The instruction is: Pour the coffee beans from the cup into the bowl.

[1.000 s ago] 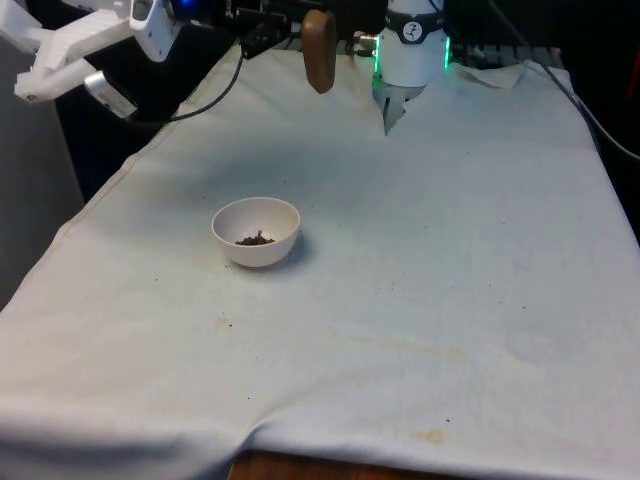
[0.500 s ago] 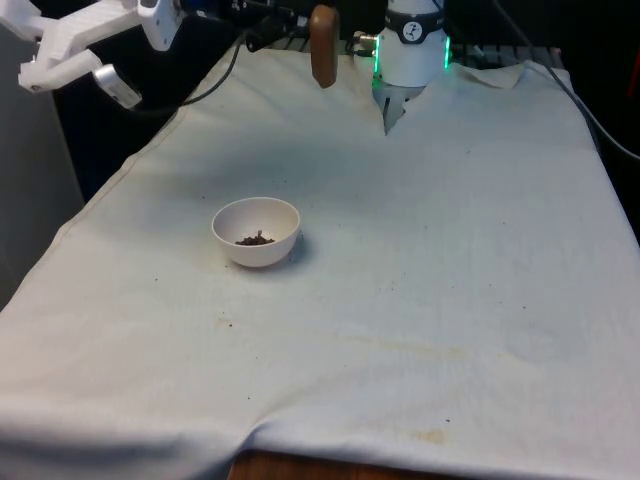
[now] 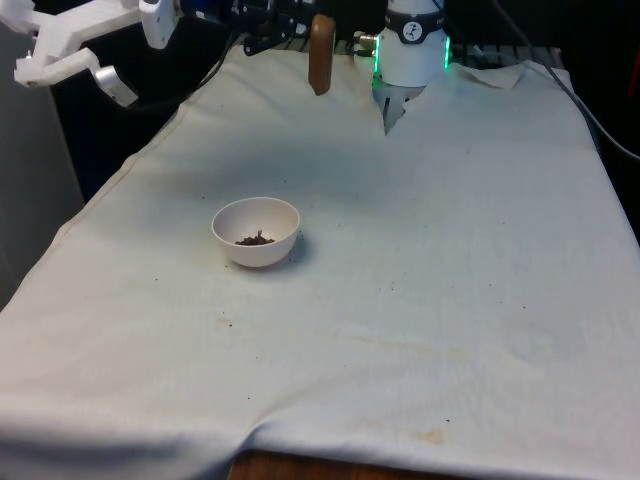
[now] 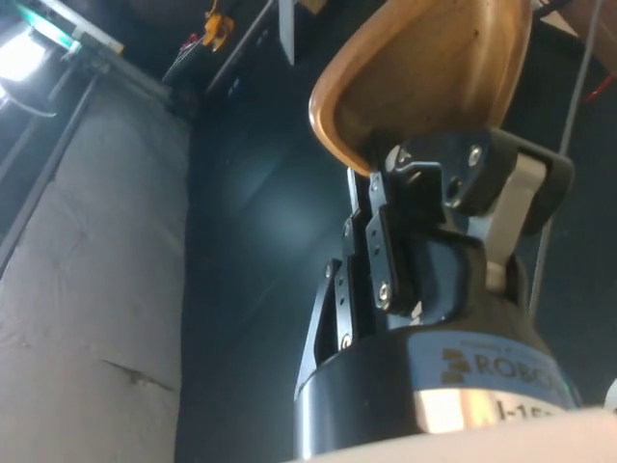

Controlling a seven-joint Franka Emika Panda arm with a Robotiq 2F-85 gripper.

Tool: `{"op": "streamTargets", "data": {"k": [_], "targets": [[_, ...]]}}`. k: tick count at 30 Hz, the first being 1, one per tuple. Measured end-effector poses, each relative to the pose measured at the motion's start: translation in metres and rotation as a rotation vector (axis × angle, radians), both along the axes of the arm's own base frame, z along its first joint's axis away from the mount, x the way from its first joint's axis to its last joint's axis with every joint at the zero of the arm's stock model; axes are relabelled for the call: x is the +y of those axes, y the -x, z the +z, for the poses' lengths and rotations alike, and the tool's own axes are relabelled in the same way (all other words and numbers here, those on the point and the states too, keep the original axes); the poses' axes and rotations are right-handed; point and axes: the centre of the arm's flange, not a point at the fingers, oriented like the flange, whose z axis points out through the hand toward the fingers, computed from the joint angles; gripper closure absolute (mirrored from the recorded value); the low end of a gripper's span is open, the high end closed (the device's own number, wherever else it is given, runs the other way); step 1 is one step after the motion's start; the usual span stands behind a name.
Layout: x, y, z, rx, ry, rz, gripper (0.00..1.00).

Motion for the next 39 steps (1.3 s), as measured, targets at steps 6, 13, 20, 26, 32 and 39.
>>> {"op": "streamTargets", "data": {"k": [6, 13, 20, 26, 32, 39], "targets": [[-0.001, 0.0, -0.002, -0.02, 0.032, 0.021, 0.98], [0.001, -0.002, -0.002, -0.028, 0.058, 0.04, 0.98], [0.005, -0.005, -0.005, -0.029, 0.095, 0.059, 0.98], [0.012, -0.008, -0.006, -0.023, 0.132, 0.077, 0.98], [0.018, -0.012, -0.007, -0.019, 0.161, 0.09, 0.98], [0.025, -0.016, -0.008, -0.014, 0.198, 0.108, 0.98]]}}
